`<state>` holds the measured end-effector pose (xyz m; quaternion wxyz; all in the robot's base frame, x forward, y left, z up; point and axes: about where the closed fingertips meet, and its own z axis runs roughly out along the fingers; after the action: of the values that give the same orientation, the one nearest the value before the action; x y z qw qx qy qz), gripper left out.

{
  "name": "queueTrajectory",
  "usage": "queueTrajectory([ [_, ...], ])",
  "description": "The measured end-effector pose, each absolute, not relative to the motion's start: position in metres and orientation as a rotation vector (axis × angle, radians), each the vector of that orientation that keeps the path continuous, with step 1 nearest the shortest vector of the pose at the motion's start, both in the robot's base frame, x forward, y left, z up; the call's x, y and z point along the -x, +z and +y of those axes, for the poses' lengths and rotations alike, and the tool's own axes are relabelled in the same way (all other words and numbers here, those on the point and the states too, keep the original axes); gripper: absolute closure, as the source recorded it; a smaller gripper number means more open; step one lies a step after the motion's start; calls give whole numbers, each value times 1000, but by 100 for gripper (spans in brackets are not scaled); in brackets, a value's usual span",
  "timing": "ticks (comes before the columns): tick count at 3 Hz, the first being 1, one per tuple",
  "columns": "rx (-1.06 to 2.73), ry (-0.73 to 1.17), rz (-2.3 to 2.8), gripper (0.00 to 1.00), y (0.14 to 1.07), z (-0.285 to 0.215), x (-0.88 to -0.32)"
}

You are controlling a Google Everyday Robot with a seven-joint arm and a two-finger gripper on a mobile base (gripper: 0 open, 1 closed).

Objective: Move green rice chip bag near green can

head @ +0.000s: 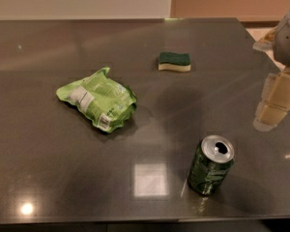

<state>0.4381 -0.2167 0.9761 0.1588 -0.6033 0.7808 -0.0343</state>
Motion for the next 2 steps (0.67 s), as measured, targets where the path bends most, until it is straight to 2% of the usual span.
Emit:
queueTrajectory([
  [2,1739,-81,2217,0,978,-204,-458],
])
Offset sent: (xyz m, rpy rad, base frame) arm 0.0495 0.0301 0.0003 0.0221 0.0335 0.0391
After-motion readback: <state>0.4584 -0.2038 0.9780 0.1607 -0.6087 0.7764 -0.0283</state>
